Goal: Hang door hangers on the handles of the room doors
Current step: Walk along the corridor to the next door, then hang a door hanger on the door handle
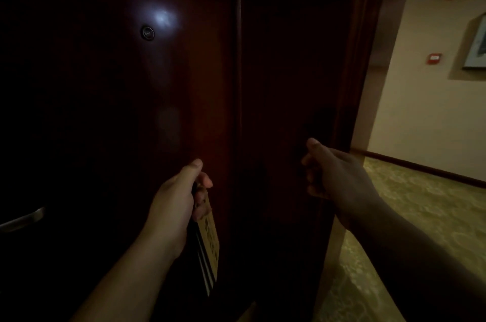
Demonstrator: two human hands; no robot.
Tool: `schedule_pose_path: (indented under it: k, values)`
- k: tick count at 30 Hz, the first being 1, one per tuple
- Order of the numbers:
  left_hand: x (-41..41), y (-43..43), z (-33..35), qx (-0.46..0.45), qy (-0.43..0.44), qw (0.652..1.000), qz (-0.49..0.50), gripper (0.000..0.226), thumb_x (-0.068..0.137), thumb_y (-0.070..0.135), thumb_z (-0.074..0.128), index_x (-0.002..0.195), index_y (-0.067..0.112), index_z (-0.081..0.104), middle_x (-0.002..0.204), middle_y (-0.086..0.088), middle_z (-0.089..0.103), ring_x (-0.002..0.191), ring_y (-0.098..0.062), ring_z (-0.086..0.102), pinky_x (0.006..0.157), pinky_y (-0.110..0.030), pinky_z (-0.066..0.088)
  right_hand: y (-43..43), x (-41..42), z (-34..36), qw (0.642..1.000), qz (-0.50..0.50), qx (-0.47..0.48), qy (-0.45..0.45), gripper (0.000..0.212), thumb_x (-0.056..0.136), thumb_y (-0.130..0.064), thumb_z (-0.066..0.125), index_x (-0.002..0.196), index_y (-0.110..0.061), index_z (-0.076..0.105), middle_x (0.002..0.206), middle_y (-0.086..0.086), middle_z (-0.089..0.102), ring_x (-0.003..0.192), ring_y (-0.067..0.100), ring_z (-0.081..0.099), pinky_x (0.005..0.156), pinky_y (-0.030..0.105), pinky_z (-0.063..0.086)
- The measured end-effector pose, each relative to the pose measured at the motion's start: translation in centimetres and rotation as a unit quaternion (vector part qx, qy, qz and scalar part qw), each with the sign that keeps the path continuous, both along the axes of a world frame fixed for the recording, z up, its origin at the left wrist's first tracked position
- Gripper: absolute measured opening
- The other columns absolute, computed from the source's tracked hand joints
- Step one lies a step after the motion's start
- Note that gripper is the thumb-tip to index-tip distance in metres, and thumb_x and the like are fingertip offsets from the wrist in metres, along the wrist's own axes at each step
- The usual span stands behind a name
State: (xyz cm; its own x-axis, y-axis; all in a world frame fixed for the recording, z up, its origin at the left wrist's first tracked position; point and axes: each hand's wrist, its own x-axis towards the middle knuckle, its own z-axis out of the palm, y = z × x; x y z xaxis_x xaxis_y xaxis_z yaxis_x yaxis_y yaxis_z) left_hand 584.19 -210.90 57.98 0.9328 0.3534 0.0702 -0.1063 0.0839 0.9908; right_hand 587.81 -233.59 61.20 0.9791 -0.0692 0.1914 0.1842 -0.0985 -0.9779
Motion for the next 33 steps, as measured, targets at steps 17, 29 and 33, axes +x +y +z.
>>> schedule_pose_path:
  k: [17, 29, 33]
  values:
    - [7.1, 10.7, -0.8, -0.016, -0.004, 0.991, 0.133, 0.05, 0.097, 0.046, 0.043, 0.057, 0.02, 0.06, 0.054, 0.0, 0.04, 0.043, -0.012, 0.033, 0.058, -0.035, 0.031, 16.6, 16.7, -2.0, 0.979, 0.198, -0.051, 0.006, 0.041, 0.094, -0.052, 0.05, 0.084, -0.017, 0.068, 0.061, -0.006, 0.06, 0.06, 0.008, 0.059, 0.064, 0.027, 0.052]
    - [-0.4, 9.4, -6.2, -0.036, -0.004, 0.885, 0.465, 0.045, 0.096, 0.038, 0.05, 0.058, 0.016, 0.058, 0.056, -0.004, 0.04, 0.042, -0.014, 0.033, 0.058, -0.038, 0.032, 28.1, 16.6, -6.6, 0.827, 0.557, -0.08, -0.019, 0.04, 0.093, -0.053, 0.051, 0.08, -0.019, 0.068, 0.061, -0.006, 0.061, 0.06, 0.009, 0.061, 0.066, 0.032, 0.053]
    - [-2.4, 6.6, -8.1, -0.014, 0.021, 0.831, 0.555, 0.047, 0.101, 0.034, 0.042, 0.067, 0.003, 0.05, 0.058, -0.009, 0.042, 0.049, -0.023, 0.038, 0.045, -0.024, 0.038, 30.7, 15.4, -8.6, 0.772, 0.632, -0.067, 0.011, 0.038, 0.094, -0.048, 0.054, 0.072, -0.019, 0.066, 0.056, -0.005, 0.058, 0.055, 0.009, 0.057, 0.06, 0.031, 0.049]
